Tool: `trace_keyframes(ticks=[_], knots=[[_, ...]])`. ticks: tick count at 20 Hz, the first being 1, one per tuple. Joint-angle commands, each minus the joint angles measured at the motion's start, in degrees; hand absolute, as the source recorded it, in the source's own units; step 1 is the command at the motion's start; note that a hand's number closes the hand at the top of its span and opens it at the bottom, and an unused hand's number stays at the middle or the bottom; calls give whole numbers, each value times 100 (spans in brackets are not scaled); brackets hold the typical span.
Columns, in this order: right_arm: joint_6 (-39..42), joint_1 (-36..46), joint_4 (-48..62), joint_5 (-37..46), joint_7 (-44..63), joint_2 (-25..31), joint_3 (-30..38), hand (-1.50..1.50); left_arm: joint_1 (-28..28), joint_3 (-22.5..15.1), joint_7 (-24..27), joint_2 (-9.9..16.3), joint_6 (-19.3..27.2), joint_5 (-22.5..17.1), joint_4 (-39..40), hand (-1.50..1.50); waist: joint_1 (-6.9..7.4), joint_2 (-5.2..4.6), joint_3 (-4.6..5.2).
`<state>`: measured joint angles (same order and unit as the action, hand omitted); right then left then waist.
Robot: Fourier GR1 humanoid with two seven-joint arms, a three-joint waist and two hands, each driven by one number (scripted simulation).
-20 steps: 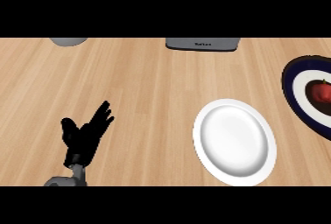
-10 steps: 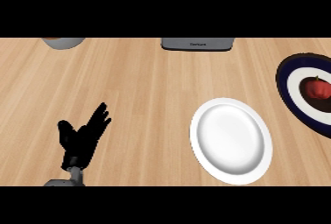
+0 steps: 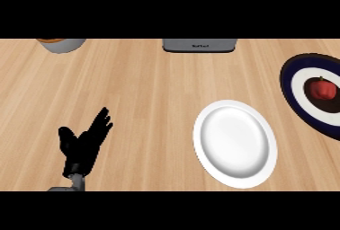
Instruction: Pick the bell pepper from the plate and place it in the plate
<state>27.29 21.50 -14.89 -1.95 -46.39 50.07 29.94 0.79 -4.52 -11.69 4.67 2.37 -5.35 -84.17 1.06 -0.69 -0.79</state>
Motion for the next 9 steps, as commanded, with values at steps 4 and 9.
trace_keyframes(ticks=[4,9], knots=[[929,-572,-131,97,-1123,115,-133,-150,-50,129,-66,88,-57,-69,136,0,-45,-5,15],[701,-746,-201,120,-1294,-19,-202,-150,-43,54,-138,34,-5,0,174,0,-44,4,16]])
